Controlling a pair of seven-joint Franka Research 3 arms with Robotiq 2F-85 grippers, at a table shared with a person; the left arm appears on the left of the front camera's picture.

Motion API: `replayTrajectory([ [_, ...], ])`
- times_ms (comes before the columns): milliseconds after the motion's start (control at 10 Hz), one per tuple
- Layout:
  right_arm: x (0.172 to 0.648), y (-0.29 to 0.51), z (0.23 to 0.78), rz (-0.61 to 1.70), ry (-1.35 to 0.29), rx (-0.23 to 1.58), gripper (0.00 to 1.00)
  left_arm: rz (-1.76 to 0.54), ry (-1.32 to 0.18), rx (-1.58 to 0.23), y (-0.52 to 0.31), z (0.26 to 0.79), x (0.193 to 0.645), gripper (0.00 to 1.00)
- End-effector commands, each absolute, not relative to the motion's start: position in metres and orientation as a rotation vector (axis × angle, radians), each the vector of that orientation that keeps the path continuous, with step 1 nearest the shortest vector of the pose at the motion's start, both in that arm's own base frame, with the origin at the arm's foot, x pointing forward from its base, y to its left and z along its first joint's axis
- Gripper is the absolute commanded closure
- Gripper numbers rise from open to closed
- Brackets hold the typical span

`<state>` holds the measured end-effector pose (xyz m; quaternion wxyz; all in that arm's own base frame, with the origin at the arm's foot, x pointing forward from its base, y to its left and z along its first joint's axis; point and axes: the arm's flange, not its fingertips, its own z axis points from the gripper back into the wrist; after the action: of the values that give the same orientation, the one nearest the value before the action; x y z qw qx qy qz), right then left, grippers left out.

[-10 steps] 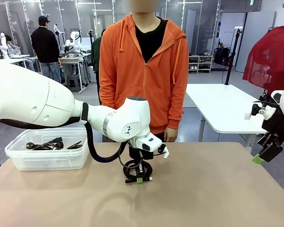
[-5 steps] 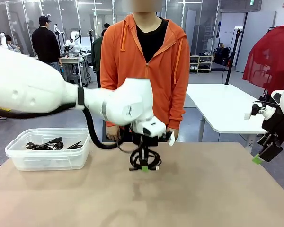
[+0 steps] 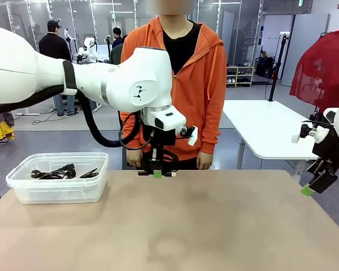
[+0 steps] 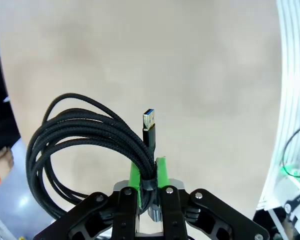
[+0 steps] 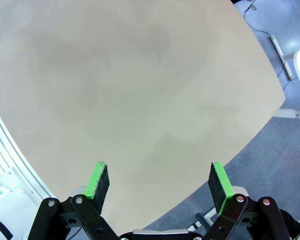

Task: Organize and store the cables.
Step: Place the USB Extension Cable into the Organizing box.

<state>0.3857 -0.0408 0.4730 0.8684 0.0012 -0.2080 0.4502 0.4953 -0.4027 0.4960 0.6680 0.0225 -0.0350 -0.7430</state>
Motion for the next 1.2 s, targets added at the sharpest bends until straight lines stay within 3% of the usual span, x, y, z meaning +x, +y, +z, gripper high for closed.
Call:
replayTrajectory([
  [0, 0.389, -0.041, 0.475, 0.935, -0.427, 0.000, 0.00, -1.657, -0.117, 0.146, -0.344, 0.506, 0.482, 1.00],
  [300, 0.389, -0.041, 0.475, 0.935, -0.427, 0.000, 0.00, -1.616, -0.052, 0.075, -0.219, 0.526, 0.472, 1.00],
  [500, 0.389, -0.041, 0.475, 0.935, -0.427, 0.000, 0.00, -1.426, -0.038, 0.017, -0.156, 0.521, 0.479, 1.00],
  [900, 0.389, -0.041, 0.475, 0.935, -0.427, 0.000, 0.00, -1.004, -0.111, 0.036, -0.102, 0.502, 0.499, 1.00],
  [1100, 0.389, -0.041, 0.475, 0.935, -0.427, 0.000, 0.00, -0.931, -0.129, 0.016, -0.096, 0.488, 0.517, 1.00],
])
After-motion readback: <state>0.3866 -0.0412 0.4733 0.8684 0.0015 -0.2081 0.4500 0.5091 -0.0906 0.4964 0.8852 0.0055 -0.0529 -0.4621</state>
